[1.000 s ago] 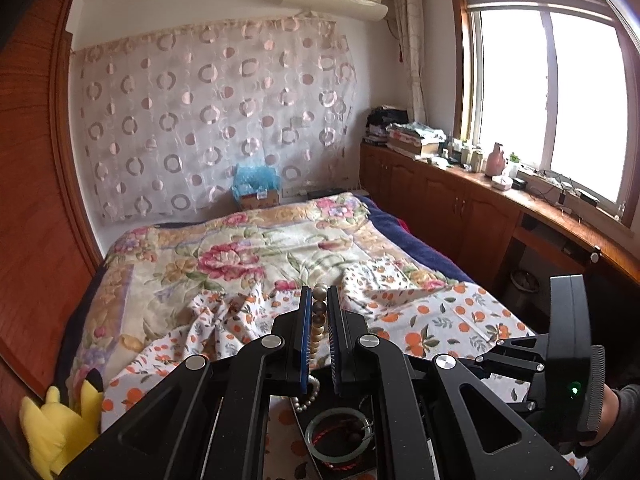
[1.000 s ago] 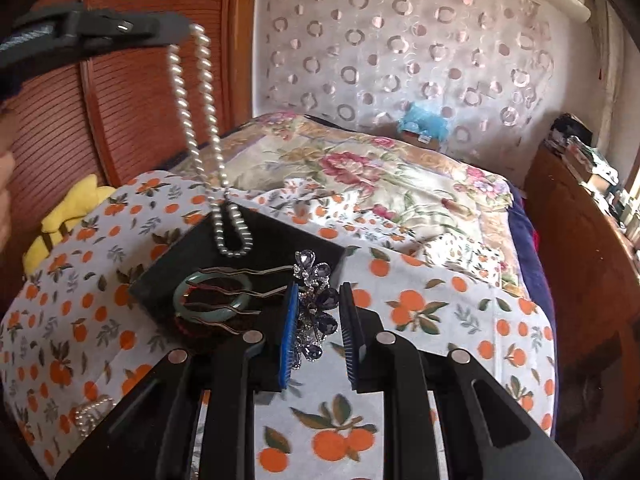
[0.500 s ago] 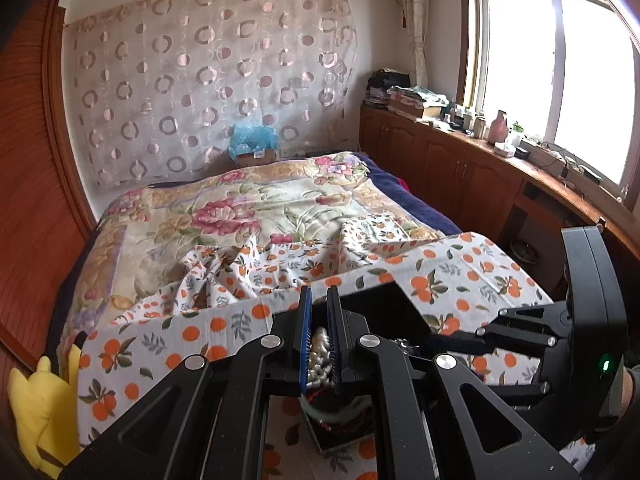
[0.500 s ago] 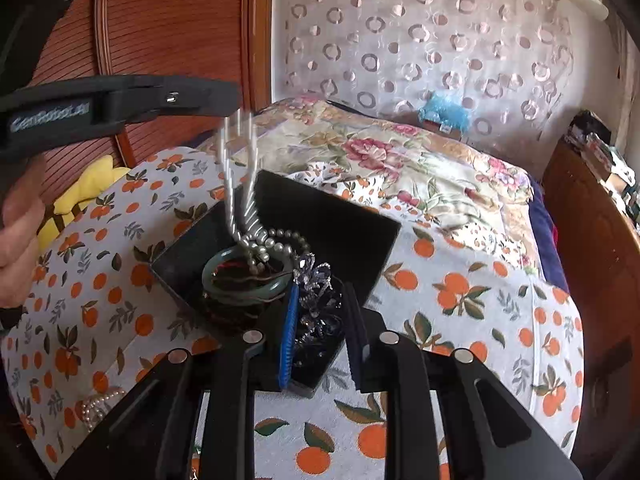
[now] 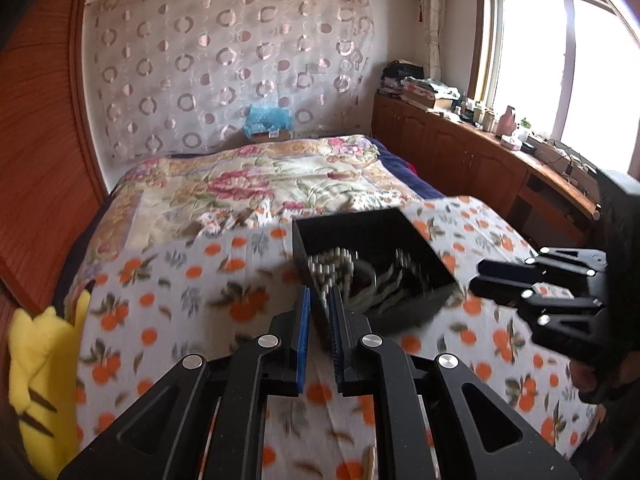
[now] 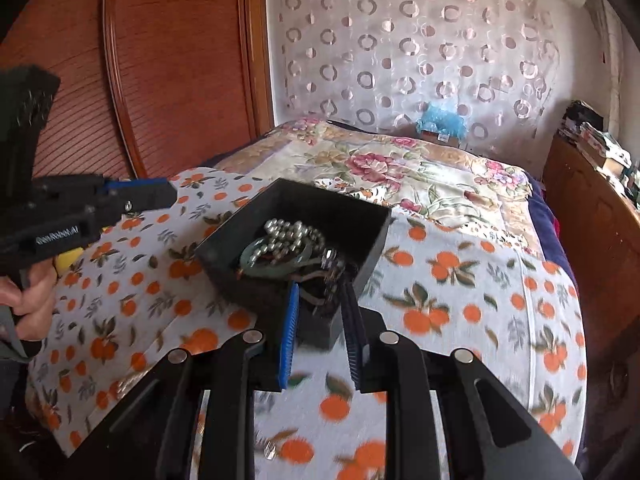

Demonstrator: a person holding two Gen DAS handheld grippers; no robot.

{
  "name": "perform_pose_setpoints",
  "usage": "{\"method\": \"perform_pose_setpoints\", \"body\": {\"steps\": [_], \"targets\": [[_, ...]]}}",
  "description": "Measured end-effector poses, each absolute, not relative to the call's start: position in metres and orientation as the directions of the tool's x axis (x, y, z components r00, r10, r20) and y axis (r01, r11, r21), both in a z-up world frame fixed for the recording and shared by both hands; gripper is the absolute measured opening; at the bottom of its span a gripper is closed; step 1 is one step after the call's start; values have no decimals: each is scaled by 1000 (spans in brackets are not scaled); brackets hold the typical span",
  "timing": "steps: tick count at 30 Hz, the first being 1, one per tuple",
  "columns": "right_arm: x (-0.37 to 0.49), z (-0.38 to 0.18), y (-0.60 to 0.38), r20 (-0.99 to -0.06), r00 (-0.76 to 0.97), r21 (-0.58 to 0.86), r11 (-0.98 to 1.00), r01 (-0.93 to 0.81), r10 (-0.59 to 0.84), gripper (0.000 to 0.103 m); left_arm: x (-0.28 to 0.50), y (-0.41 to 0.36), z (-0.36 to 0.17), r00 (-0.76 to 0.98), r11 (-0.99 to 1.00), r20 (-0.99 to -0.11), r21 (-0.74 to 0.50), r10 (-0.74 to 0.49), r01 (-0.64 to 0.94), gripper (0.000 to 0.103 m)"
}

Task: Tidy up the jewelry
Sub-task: 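Move the left tool to the pendant pearl necklace while the right tool approaches the gold ring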

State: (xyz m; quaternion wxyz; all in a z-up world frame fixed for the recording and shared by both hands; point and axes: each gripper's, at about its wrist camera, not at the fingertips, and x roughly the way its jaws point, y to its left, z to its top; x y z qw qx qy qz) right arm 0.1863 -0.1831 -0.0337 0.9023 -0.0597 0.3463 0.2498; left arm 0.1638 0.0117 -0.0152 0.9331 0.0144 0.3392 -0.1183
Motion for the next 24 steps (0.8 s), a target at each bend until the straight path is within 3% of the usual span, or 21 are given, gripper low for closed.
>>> {"method": "perform_pose_setpoints", "body": {"steps": [4, 7, 24], "targets": [[157, -36, -186, -653, 633, 70, 865, -498, 417, 25, 138, 14, -25, 732, 972, -649, -60, -210, 226, 10], [136, -40, -185, -652, 633, 66, 863, -501, 417, 25, 117, 15, -28, 737, 974, -645, -58, -203, 217, 27], [84, -71, -185, -673, 580, 151, 853, -500, 459, 25, 59, 20, -71, 694, 980, -695, -80, -187, 184, 28]]}}
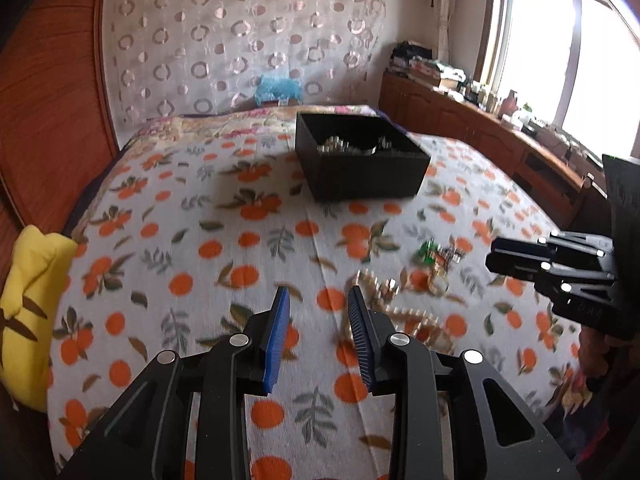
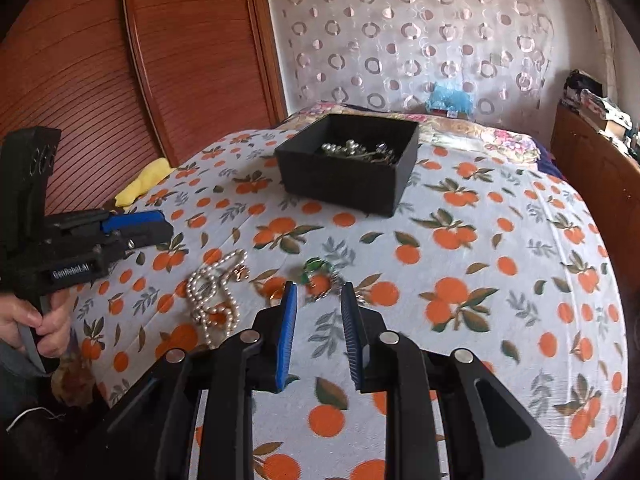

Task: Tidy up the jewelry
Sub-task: 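Move the left tool to the pendant pearl necklace while the right tool approaches the gold ring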

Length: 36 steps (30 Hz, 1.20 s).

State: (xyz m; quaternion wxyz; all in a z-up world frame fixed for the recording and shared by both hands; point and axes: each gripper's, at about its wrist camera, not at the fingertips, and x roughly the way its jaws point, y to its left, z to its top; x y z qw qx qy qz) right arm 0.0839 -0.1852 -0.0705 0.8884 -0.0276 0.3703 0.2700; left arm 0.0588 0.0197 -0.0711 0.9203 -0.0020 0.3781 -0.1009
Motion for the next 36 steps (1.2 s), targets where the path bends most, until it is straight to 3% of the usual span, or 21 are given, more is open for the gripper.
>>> {"method": "perform_pose_setpoints", "body": {"steps": [17, 32, 36], "targets": [[105, -94, -134, -775, 481, 63, 808, -586, 409, 25, 51, 13, -91, 668, 977, -717, -85, -198, 198, 29], [111, -97, -125, -776, 498, 8, 795, -607, 388, 26, 68, 1, -87, 640, 967, -733, -95, -229, 236, 28], [108, -97, -128, -774, 496, 10, 791, -612, 394, 21, 79, -3, -86, 618, 962, -747, -104, -244, 254, 27]]}}
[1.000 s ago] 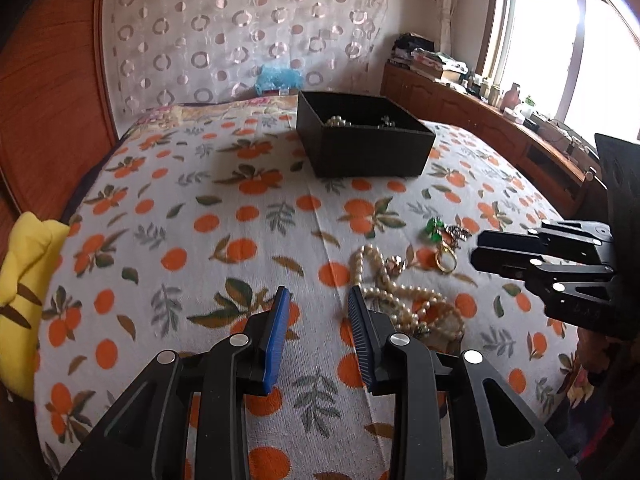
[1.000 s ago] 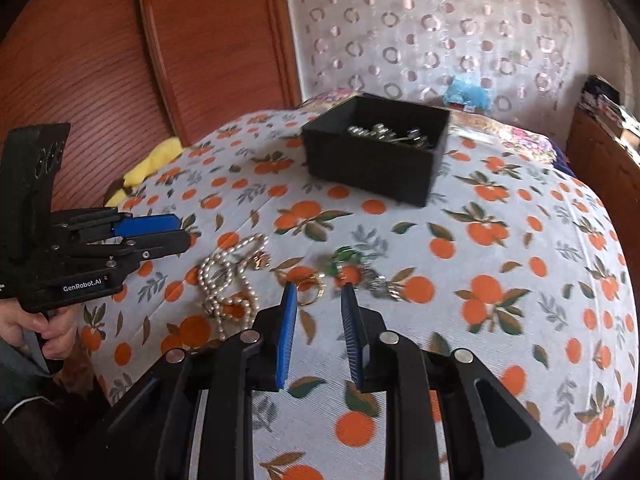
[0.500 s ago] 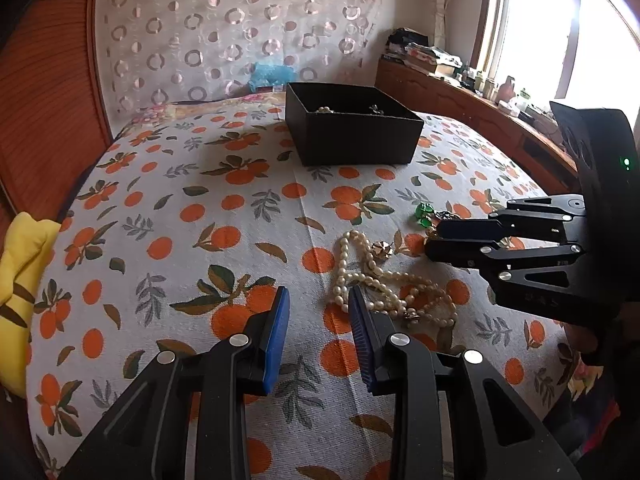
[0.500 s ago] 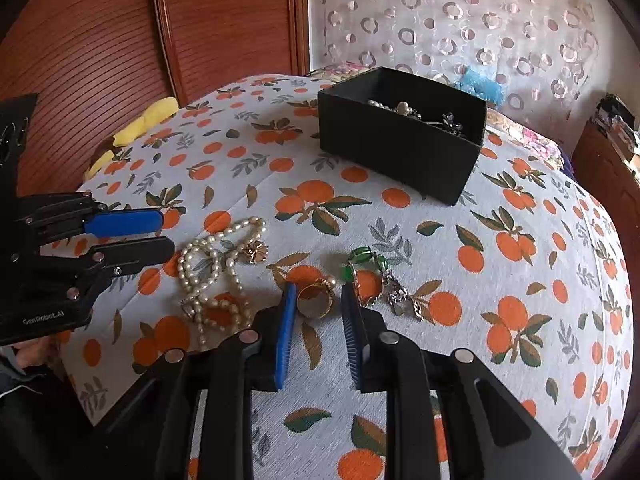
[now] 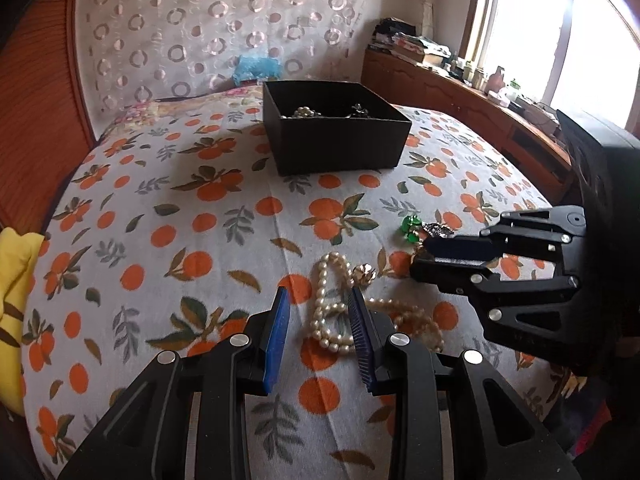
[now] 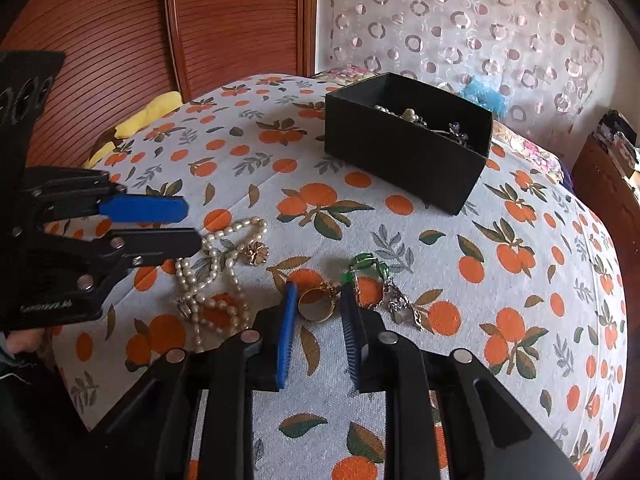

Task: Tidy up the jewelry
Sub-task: 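Move the left tool to the pendant pearl necklace while the right tool approaches the gold ring, then lift the pendant pearl necklace with the left tool while the right tool grasps the gold ring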

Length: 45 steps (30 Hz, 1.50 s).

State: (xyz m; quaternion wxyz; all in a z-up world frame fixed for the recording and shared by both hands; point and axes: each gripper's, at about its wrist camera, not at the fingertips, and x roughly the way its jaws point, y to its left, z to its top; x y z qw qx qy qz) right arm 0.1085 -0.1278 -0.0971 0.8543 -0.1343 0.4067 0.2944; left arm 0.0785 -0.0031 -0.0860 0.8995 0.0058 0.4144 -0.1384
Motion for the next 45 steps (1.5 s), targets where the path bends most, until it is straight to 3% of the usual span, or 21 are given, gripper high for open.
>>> {"method": "perform_pose_setpoints", "body": {"steps": [6, 15, 17, 19, 35, 45], "targets": [[106, -97, -134, -770, 498, 24, 798, -603, 399, 21, 95, -10, -92, 576, 959, -787, -71, -223, 274, 15], [106, -97, -134, -770, 498, 23, 797, -603, 399, 21, 100, -20, -94, 572, 951, -802, 14, -175, 309, 14], [105, -97, -134, -770, 498, 22, 797, -603, 398, 21, 102, -20, -93, 568, 947, -802, 10, -183, 320, 4], [106, -97, -134, -770, 498, 24, 797, -603, 399, 21, 102, -19, -92, 573, 948, -799, 8, -185, 318, 4], [104, -78, -144, -740, 524, 34, 801, -598, 423, 21, 77, 1, -1, 741, 956, -620, -53, -257, 287, 4], [104, -62, -152, -714, 546, 41, 806, -591, 437, 21, 76, 8, 39, 801, 963, -548, -36, -241, 265, 4]]}}
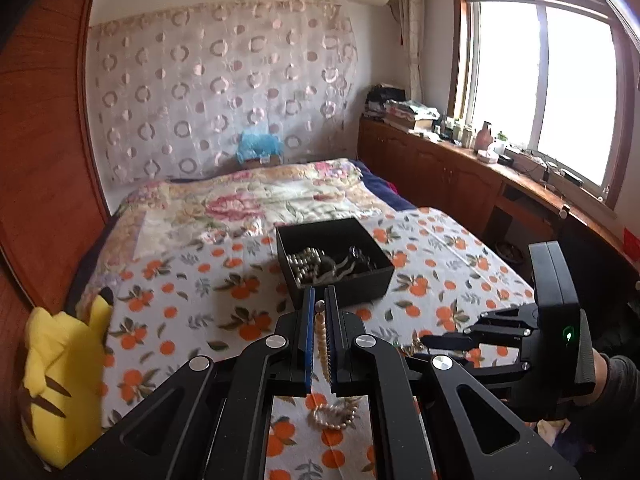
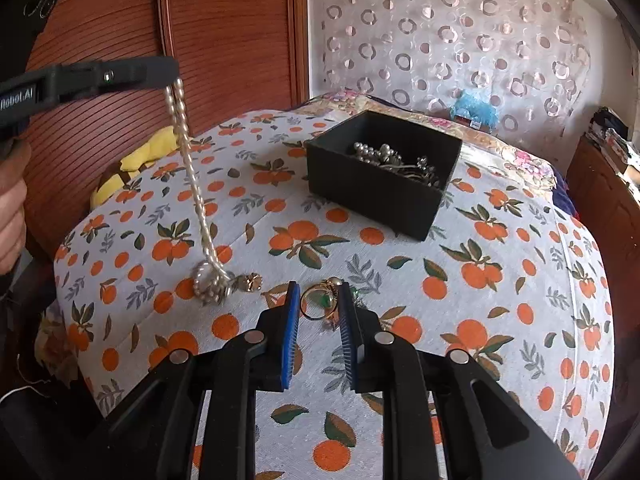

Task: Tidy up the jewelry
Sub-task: 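Lift the pendant pearl necklace with the left tool while the right tool grasps the gold ring, then lower the pearls and the gold ring into the black box and open both tools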

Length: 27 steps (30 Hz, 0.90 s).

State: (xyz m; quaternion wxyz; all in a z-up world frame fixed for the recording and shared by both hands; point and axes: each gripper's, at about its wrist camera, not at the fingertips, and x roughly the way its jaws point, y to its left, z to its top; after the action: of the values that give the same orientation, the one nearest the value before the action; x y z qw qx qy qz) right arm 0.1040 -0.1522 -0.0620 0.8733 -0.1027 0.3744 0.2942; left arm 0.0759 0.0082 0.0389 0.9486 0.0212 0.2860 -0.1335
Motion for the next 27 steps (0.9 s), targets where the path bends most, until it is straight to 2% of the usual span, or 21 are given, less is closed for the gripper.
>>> {"method": "perform_pose_setpoints", "body": {"steps": [27], "targets": [[138, -20, -168, -667, 615, 9, 830, -558, 420, 21, 122, -4, 100, 867, 974, -466, 43, -177, 223, 4]]}}
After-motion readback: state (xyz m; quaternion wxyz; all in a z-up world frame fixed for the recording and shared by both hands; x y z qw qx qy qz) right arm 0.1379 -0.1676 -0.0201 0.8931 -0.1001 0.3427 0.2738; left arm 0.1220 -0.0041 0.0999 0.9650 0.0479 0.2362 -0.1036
